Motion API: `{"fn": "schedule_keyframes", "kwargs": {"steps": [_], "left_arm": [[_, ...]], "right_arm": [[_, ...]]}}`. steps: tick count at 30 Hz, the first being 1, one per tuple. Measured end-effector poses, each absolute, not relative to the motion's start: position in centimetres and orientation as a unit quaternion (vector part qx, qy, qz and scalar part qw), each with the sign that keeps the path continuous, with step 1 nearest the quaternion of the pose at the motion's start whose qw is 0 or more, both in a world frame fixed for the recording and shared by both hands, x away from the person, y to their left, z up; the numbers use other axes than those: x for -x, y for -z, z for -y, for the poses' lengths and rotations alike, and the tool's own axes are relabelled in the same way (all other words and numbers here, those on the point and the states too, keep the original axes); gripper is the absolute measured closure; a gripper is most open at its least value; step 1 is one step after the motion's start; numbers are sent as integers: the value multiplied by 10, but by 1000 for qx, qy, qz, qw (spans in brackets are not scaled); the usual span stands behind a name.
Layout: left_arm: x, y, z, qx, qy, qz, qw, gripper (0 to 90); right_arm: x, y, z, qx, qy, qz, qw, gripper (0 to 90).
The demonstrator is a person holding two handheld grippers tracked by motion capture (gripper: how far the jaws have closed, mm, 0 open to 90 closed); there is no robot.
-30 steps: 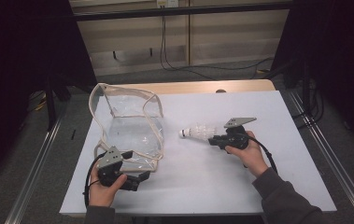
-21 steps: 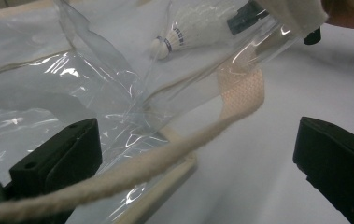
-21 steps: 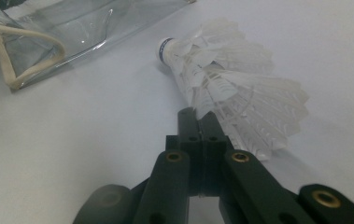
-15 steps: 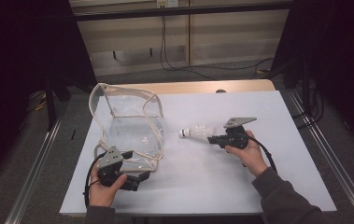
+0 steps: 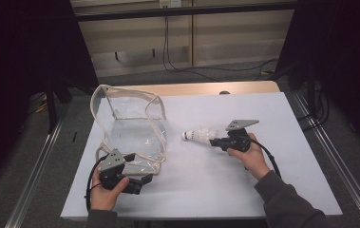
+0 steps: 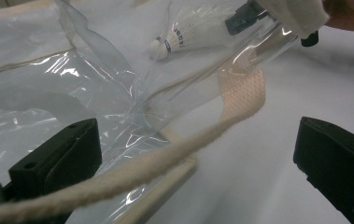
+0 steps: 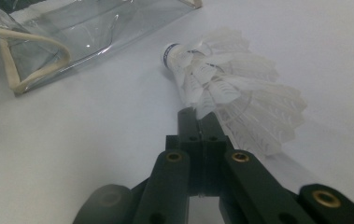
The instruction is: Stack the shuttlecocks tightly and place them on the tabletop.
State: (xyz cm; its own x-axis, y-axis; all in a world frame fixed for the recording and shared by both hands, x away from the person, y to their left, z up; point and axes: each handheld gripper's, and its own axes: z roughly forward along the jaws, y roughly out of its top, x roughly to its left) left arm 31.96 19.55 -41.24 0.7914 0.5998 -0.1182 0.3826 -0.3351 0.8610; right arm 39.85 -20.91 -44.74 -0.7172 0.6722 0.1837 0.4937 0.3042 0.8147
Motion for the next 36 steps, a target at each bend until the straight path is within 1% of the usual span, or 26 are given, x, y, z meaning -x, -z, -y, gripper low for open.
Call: {"fn": "schedule_keyframes", "kwargs": {"steps": [7, 13, 15, 16, 19, 24, 26, 29, 34, 36], "left_arm": [[-319, 412, -196, -809, -110, -304, 490, 10], [-320, 412, -196, -810, -111, -303, 490, 10], [-320, 412, -195, -810, -111, -303, 490, 10], [-320, 412, -196, -810, -111, -303, 490, 10], [-319, 412, -195, -810, -110, -305, 490, 10], [-320, 412, -195, -810, -111, -305, 488, 10], [-320, 412, -196, -811, -111, -304, 488, 10], [-320, 412, -195, -810, -111, -305, 489, 10], [-320, 412, -195, -810, -112, -303, 489, 10], [-320, 412, -195, -811, -112, -303, 488, 10]], "right_arm": [[-399, 448, 209, -368, -465, -800, 95, 890], [-399, 449, 209, -371, -465, -799, 91, 862], [-399, 449, 208, -374, -461, -799, 94, 815], [-399, 450, 208, -373, -461, -800, 93, 813], [-398, 449, 208, -376, -460, -799, 94, 766], [-398, 448, 209, -386, -461, -793, 97, 631], [-397, 447, 209, -387, -463, -792, 95, 620], [-397, 447, 209, -388, -466, -789, 95, 572], [-397, 447, 205, -399, -467, -784, 92, 428], [-397, 448, 203, -399, -465, -786, 86, 410]]}}
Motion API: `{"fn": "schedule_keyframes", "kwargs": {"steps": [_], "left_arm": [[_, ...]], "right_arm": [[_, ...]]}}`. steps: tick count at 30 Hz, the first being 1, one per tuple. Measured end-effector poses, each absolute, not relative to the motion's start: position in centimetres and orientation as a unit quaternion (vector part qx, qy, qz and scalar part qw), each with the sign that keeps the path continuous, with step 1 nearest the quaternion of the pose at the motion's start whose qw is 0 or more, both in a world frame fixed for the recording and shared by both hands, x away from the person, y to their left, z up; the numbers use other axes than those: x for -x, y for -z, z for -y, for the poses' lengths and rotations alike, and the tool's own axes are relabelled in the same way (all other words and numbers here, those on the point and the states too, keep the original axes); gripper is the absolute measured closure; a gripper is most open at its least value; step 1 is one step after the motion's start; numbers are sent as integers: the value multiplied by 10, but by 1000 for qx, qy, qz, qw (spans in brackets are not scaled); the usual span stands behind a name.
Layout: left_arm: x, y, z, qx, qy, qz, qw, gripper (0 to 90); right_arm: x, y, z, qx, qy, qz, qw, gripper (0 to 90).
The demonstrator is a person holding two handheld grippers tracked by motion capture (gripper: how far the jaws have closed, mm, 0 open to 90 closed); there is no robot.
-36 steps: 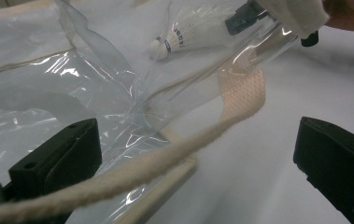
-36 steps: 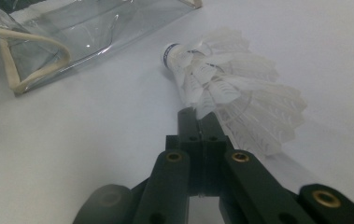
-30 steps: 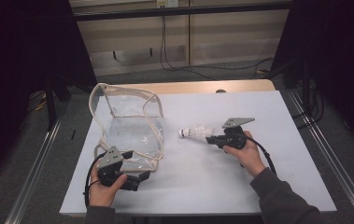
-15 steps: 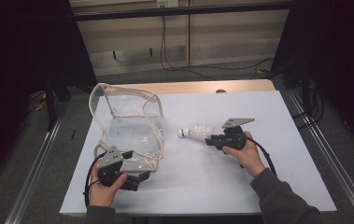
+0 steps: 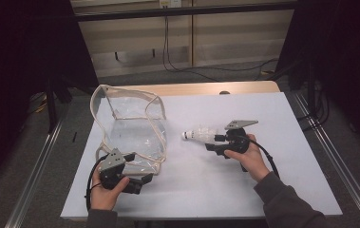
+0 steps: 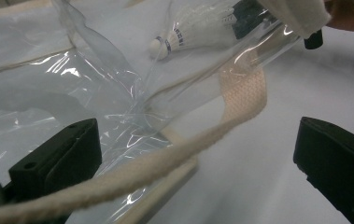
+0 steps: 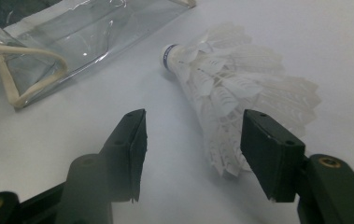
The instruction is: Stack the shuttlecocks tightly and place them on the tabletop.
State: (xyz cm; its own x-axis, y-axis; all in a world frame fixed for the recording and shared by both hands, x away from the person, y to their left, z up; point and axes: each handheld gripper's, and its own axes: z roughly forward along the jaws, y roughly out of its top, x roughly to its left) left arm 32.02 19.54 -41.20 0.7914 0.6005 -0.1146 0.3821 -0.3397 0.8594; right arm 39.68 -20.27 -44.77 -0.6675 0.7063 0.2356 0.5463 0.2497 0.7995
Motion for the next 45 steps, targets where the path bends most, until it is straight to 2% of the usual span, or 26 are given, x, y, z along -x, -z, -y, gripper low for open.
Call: {"fn": "schedule_keyframes", "kwargs": {"steps": [8, 25, 28, 38, 45], "left_arm": [[-320, 412, -195, -811, -112, -304, 488, 10], [-320, 413, -195, -809, -111, -303, 491, 7], [-320, 413, -195, -809, -110, -303, 492, 7], [-319, 413, -196, -809, -109, -304, 491, 7], [-319, 413, -196, -809, -108, -303, 492, 7]], "right_arm": [[-400, 452, 197, -405, -457, -787, 93, 263], [-407, 455, 183, -407, -448, -789, 105, 196], [-408, 456, 181, -406, -442, -793, 106, 228], [-411, 456, 176, -405, -442, -792, 118, 441], [-413, 457, 175, -407, -447, -788, 118, 514]]}}
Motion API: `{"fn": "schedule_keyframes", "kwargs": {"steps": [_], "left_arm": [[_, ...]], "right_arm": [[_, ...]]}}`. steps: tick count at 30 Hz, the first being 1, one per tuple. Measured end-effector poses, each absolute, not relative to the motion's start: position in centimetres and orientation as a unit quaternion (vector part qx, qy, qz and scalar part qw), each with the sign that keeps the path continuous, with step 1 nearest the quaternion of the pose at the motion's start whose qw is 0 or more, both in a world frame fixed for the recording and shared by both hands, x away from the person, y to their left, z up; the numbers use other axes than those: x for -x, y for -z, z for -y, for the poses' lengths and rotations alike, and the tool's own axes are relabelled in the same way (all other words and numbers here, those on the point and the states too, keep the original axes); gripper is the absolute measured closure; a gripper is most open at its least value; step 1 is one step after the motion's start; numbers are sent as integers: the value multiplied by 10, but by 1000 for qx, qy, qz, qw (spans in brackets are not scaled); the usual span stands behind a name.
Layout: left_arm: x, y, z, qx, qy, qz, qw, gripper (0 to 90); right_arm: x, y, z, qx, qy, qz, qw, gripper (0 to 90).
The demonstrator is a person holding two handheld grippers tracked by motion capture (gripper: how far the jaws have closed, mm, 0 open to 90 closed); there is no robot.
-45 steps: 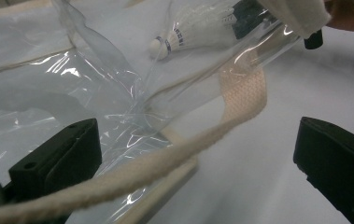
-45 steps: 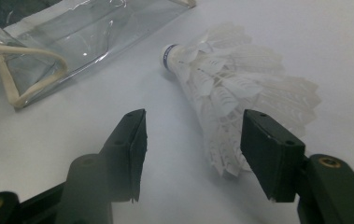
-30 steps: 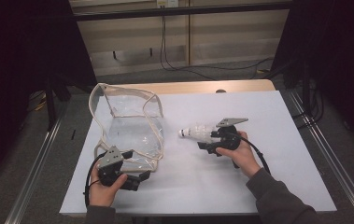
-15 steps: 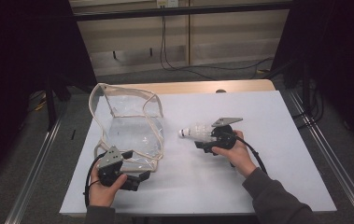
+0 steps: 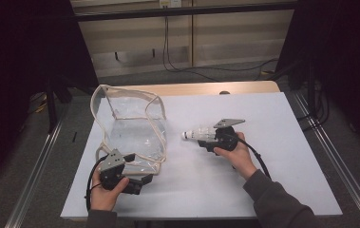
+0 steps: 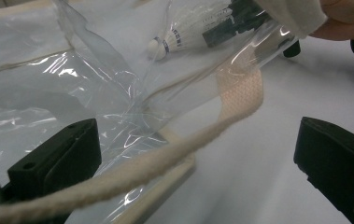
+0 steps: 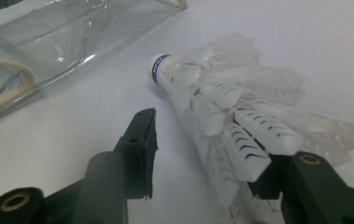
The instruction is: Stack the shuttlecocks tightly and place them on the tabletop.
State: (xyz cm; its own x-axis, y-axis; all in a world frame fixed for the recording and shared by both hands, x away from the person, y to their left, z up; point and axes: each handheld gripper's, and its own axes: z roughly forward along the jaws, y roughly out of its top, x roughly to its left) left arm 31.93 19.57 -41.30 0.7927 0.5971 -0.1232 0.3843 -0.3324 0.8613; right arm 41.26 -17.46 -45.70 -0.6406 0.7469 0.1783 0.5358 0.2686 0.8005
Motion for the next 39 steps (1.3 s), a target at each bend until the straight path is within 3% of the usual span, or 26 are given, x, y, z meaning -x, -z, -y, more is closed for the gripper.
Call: {"fn": "schedule_keyframes", "kwargs": {"steps": [19, 27, 39], "left_arm": [[-320, 413, -196, -809, -108, -301, 494, 7], [-319, 413, -197, -809, -108, -300, 495, 7], [-319, 414, -197, -808, -107, -301, 495, 12]], "right_arm": [[-416, 462, 171, -413, -446, -784, 127, 658], [-417, 461, 171, -402, -448, -788, 131, 813], [-418, 459, 177, -403, -454, -787, 113, 868]]}}
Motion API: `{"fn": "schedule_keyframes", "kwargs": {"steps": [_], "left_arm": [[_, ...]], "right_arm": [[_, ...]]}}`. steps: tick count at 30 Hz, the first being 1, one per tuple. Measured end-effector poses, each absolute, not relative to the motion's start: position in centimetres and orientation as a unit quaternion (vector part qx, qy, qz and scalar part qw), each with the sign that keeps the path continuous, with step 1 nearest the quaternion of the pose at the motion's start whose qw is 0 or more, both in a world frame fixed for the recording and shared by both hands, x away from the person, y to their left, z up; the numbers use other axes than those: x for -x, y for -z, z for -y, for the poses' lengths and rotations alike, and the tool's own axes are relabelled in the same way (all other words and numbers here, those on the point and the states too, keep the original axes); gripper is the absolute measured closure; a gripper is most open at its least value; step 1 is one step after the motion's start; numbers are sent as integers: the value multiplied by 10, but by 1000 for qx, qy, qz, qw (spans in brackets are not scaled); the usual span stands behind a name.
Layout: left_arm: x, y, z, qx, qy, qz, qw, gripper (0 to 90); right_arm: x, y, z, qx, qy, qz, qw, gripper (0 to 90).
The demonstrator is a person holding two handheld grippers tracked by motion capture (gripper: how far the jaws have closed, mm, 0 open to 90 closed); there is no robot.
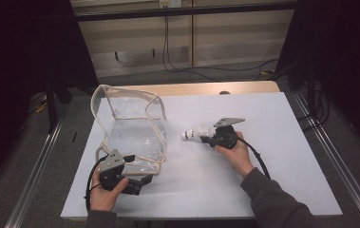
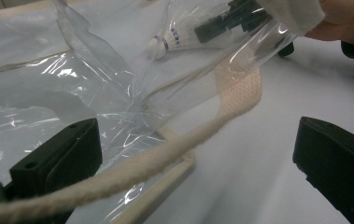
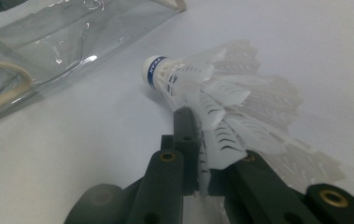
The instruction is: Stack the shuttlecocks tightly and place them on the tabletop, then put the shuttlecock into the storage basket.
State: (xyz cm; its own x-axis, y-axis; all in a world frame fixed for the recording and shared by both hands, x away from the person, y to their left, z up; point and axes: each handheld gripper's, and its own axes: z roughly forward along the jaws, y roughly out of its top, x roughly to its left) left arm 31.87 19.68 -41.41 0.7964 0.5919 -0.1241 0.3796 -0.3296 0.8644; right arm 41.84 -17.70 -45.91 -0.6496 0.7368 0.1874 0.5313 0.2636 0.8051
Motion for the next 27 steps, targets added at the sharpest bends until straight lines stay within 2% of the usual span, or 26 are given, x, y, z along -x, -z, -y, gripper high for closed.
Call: {"fn": "schedule_keyframes", "kwargs": {"steps": [27], "left_arm": [[-320, 413, -197, -809, -108, -301, 493, 10]], "right_arm": [[-402, 432, 192, -381, -478, -786, 88, 883]]}}
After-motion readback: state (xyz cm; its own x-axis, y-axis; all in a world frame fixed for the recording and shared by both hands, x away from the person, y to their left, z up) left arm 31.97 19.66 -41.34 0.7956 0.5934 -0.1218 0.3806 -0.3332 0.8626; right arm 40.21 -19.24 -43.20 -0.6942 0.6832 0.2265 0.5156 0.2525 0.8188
